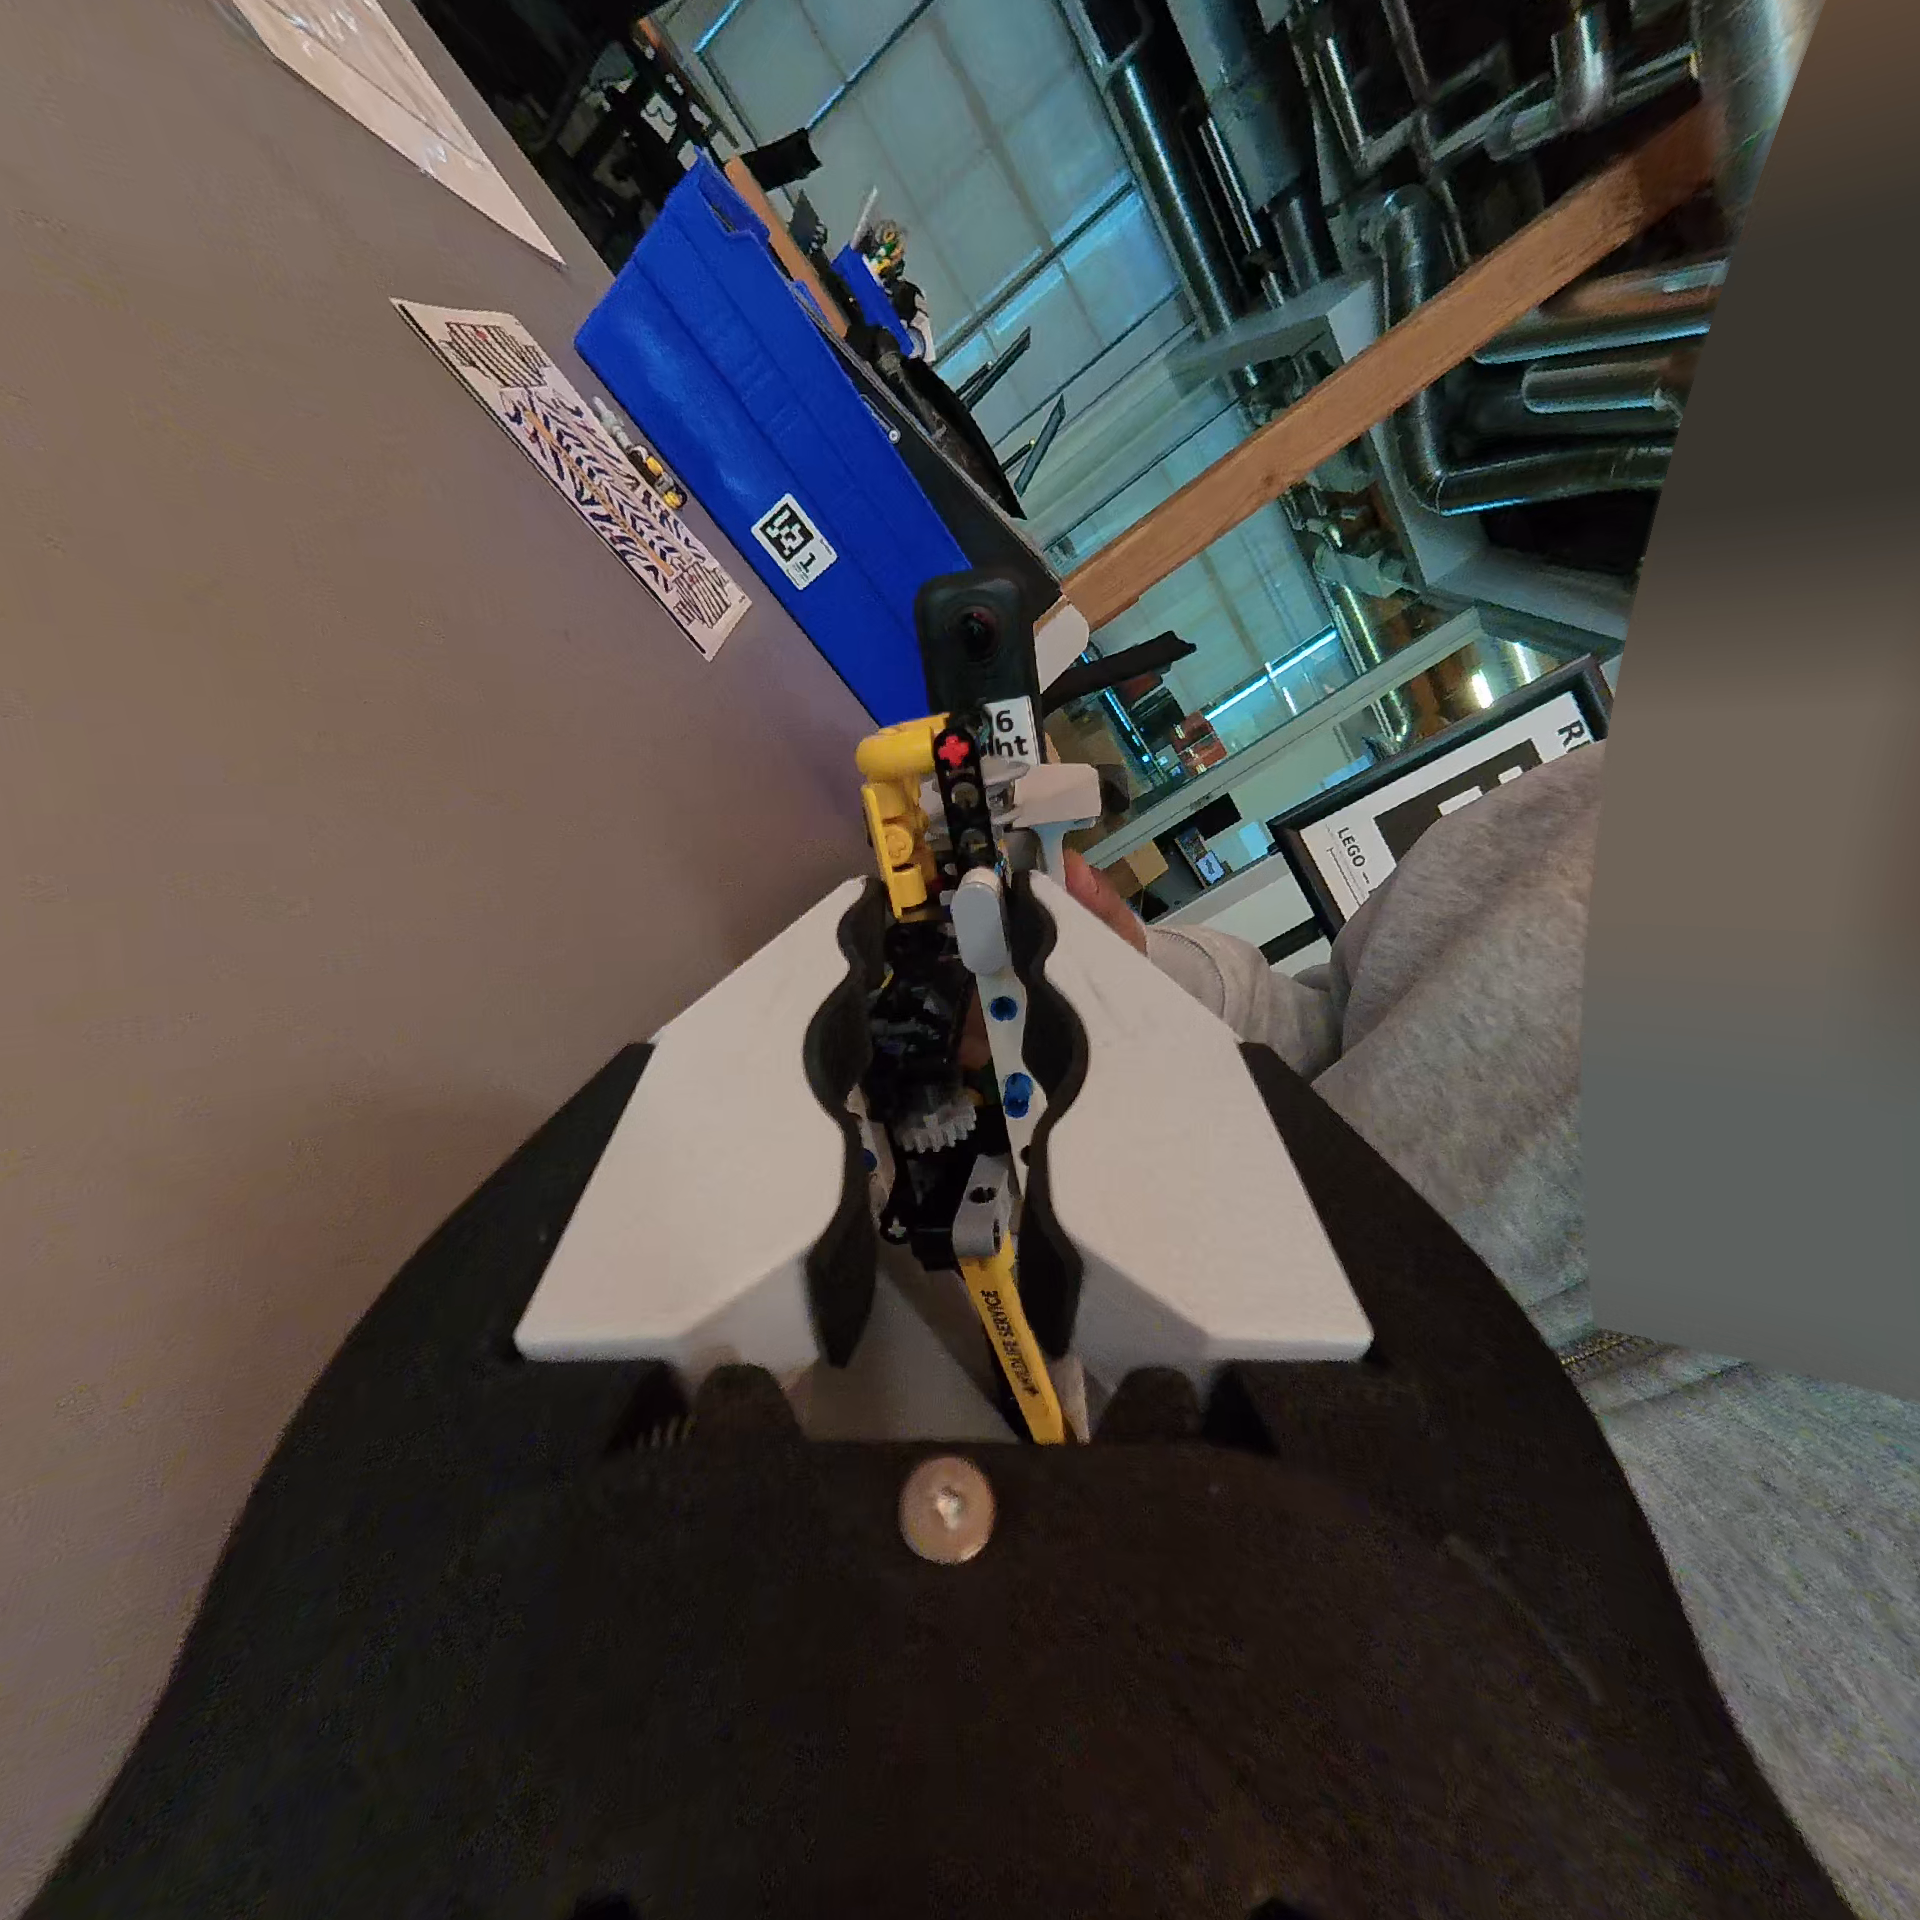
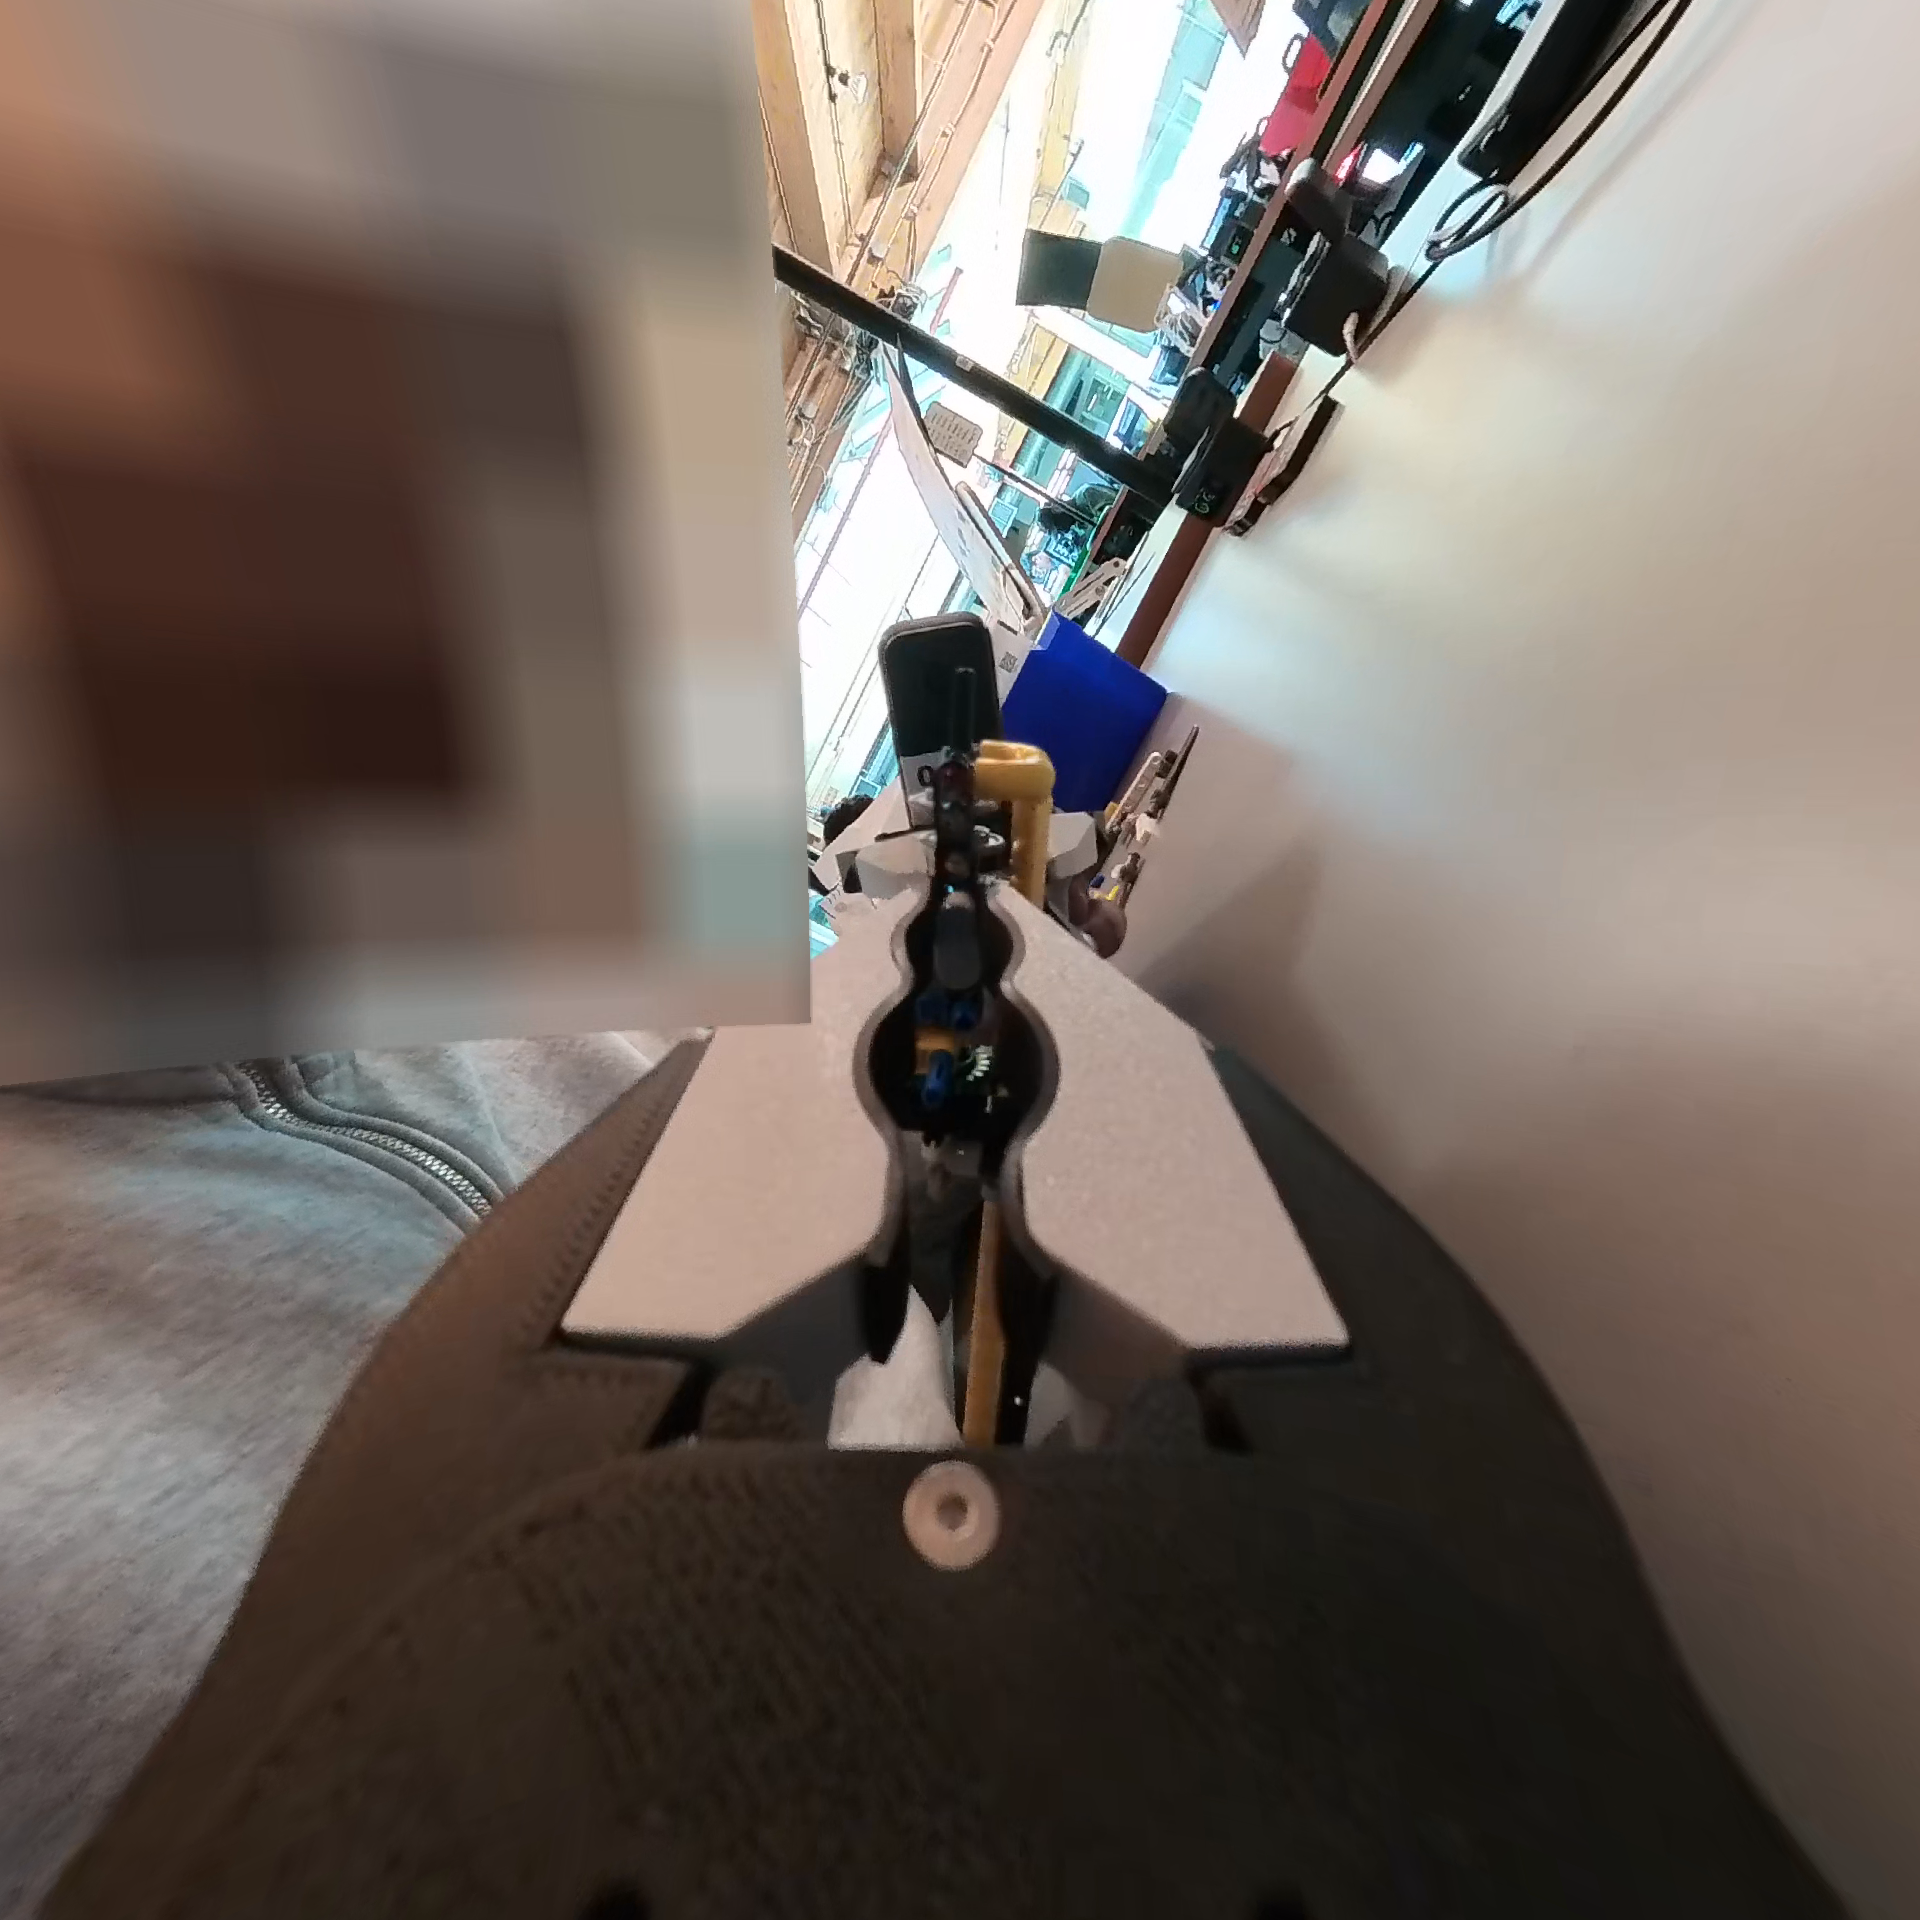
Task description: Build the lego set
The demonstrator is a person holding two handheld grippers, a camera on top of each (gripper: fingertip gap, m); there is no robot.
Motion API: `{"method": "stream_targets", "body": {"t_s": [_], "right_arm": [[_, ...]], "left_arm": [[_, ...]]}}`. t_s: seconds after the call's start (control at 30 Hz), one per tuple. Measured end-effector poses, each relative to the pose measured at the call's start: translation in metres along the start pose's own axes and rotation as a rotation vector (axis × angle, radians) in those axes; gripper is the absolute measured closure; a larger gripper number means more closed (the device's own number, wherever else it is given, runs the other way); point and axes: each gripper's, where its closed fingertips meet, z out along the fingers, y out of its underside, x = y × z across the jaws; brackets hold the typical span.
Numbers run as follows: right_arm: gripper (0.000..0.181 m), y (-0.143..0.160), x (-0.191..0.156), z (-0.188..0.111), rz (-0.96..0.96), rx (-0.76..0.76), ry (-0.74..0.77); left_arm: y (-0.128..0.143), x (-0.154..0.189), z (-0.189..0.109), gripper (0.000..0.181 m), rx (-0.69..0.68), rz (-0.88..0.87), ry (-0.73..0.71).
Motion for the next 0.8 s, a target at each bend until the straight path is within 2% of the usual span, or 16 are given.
{"method": "stream_targets", "body": {"t_s": [0.8], "right_arm": [[0.177, 0.001, -0.015, 0.002, -0.115, -0.074, 0.002]], "left_arm": [[-0.003, 0.013, -0.002, 0.16, 0.032, 0.065, 0.077]]}}
